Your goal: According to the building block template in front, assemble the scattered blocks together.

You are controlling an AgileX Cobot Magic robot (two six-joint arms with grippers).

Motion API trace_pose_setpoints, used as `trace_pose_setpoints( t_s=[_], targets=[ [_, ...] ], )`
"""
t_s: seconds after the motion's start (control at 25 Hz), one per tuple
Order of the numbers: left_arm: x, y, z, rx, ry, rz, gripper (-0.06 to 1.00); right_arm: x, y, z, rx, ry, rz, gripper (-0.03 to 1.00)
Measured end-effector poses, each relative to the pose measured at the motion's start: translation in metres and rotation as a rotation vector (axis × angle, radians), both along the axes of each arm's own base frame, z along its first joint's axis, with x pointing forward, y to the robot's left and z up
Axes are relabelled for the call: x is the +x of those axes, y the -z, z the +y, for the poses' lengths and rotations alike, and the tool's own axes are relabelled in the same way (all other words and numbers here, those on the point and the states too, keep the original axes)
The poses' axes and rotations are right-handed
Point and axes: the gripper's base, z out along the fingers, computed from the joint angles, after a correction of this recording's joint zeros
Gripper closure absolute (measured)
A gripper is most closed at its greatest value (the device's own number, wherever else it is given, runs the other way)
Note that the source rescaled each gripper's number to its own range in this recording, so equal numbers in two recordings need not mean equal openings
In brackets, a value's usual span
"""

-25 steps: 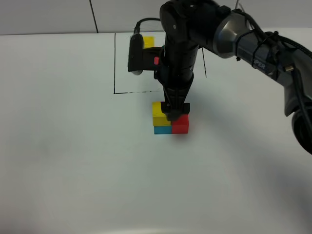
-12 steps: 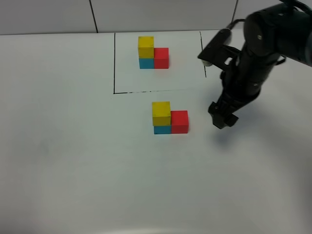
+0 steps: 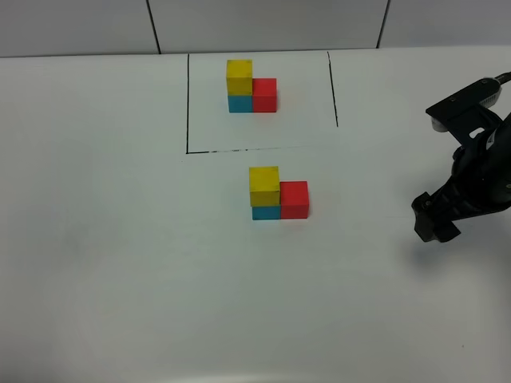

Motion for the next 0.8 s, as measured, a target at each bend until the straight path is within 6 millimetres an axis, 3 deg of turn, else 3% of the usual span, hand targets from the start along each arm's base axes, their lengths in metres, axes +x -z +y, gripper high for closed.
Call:
trace_pose_setpoints(
  t_s=[0.68,0.8],
  targets=[
    [0.0,0.0,0.0,0.0,0.0,0.0,-0.02,0.006,-0.001,0.001,0.022,0.038,-0.063,-0.01],
    [0.0,0.0,0.0,0.0,0.0,0.0,-0.02,0.013,-0.011,-0.003,0.031,0.065,-0.12,-0.01]
  ],
)
